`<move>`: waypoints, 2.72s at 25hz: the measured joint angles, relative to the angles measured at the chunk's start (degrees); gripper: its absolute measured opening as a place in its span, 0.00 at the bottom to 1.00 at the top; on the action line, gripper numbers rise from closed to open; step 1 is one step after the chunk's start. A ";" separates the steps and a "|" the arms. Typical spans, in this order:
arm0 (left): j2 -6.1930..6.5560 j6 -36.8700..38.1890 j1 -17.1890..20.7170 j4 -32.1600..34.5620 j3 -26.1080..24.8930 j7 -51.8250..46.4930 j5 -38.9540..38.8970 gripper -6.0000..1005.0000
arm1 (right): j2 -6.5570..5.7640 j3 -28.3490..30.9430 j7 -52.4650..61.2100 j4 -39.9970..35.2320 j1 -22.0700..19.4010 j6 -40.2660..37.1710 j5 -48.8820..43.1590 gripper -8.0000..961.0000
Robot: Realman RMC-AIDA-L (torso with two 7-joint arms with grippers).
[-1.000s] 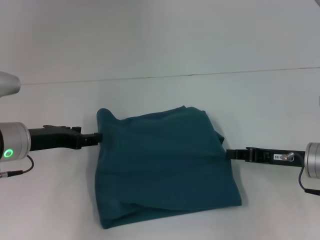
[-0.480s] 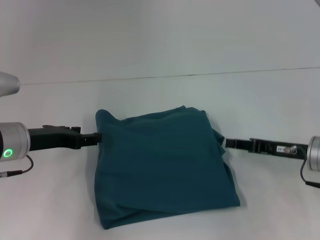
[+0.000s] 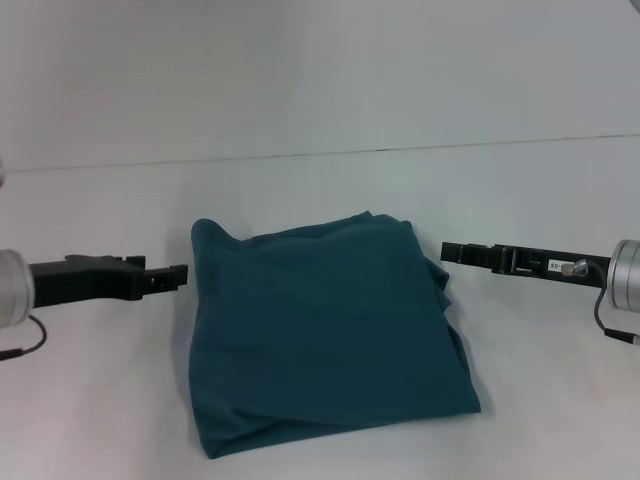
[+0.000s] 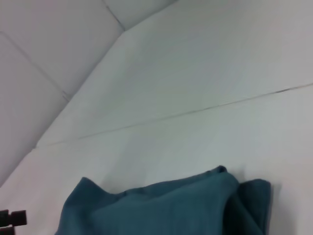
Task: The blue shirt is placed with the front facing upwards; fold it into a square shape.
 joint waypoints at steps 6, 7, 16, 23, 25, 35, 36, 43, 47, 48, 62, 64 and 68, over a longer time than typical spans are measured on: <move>-0.04 9.19 2.05 -0.85 -5.28 8.59 -6.79 0.71 | -0.19 0.57 -6.48 -1.02 -1.07 -3.87 0.05 0.62; -0.04 10.91 2.38 -1.22 -6.31 9.88 -8.19 0.71 | -0.15 0.82 -7.58 -1.12 -1.37 -4.39 0.04 0.64; -0.08 20.15 4.41 -3.37 -12.32 16.28 -15.82 0.74 | -0.08 2.59 -18.68 -1.33 -4.21 -10.75 0.06 0.94; -0.23 21.54 4.68 -6.47 -12.30 22.61 -15.98 0.89 | 1.12 3.95 -24.31 -1.42 -5.15 -12.62 0.06 0.96; -0.12 20.87 4.42 -7.97 -12.39 24.42 -15.99 0.91 | 1.33 5.12 -25.02 -1.43 -5.22 -12.42 0.06 0.96; 0.02 20.65 3.55 -10.76 -12.07 25.52 -16.03 0.91 | 1.16 6.35 -28.03 -1.46 -5.82 -13.35 -0.24 0.96; 0.02 20.83 3.55 -10.77 -11.93 25.50 -15.97 0.91 | 1.16 6.28 -28.21 -1.46 -5.86 -13.42 -0.35 0.96; 0.02 21.84 3.54 -11.55 -11.42 25.54 -15.68 0.91 | 0.84 5.63 -28.28 -1.39 -5.90 -14.15 -0.49 0.95; 0.02 22.19 3.55 -11.95 -11.29 25.63 -15.47 0.91 | 0.83 4.66 -28.30 -1.48 -5.77 -14.18 -0.49 0.95; 0.02 22.27 3.55 -12.05 -11.13 25.67 -15.38 0.91 | 0.79 4.40 -28.31 -1.49 -5.63 -14.18 -0.52 0.95; 0.01 24.80 3.46 -12.15 -9.86 25.80 -12.33 0.91 | 0.68 2.93 -28.27 -1.51 -4.54 -14.26 -1.71 0.95; -0.01 24.81 3.55 -12.17 -9.82 25.80 -12.22 0.91 | 0.68 2.89 -28.16 -1.51 -4.53 -14.27 -1.71 0.95; -0.08 25.07 3.83 -12.17 -9.80 25.81 -12.21 0.91 | 0.70 2.89 -27.83 -1.51 -4.50 -14.43 -1.71 0.95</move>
